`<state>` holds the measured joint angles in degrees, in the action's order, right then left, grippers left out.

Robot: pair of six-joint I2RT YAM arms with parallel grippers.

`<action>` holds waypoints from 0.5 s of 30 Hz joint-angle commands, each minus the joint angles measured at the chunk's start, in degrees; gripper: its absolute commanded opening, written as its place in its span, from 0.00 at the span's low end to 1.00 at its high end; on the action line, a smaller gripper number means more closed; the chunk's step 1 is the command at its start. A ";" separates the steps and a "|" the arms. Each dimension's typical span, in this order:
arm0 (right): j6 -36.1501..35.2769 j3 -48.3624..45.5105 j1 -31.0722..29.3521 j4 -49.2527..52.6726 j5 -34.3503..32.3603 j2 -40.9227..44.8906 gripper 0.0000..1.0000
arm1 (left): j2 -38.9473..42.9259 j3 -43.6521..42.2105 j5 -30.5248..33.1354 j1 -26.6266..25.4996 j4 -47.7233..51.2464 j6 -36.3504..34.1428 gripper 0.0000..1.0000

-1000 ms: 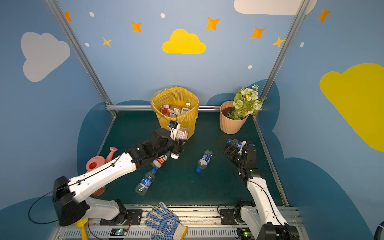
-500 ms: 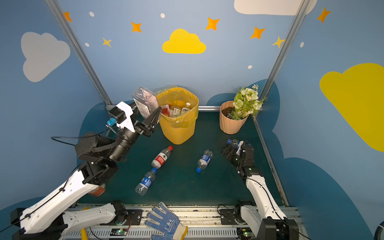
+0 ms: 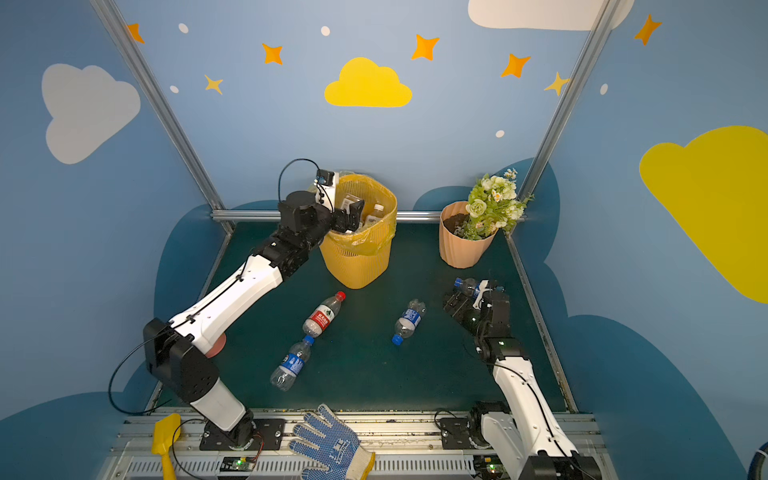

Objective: Throw the plastic bottles in the bin
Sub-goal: 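Lift the purple-label bottle with the left gripper and drop it into the bin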

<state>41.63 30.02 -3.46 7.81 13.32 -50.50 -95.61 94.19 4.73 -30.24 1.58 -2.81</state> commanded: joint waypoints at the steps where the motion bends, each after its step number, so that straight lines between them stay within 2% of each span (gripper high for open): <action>1: -0.22 0.74 -0.19 1.30 -2.13 1.39 0.92 | 6.14 9.08 -0.16 -0.37 2.68 1.50 1.00; 3: -0.43 0.82 -0.22 1.46 -2.42 1.45 0.92 | 9.66 8.15 -0.61 -1.06 0.65 -0.13 1.00; 8: -1.29 1.15 -0.20 1.87 -3.47 0.45 0.92 | 21.76 -4.99 0.72 -2.47 -9.69 -1.81 1.00; 15: -6.08 7.28 1.78 8.83 -11.23 -2.69 0.92 | 31.00 -17.96 8.67 -2.53 -5.34 -2.11 1.00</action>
<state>38.09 33.36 -2.74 12.58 6.68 -52.18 -63.16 81.10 9.23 -32.91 -8.19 -4.27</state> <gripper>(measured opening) 0.924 0.998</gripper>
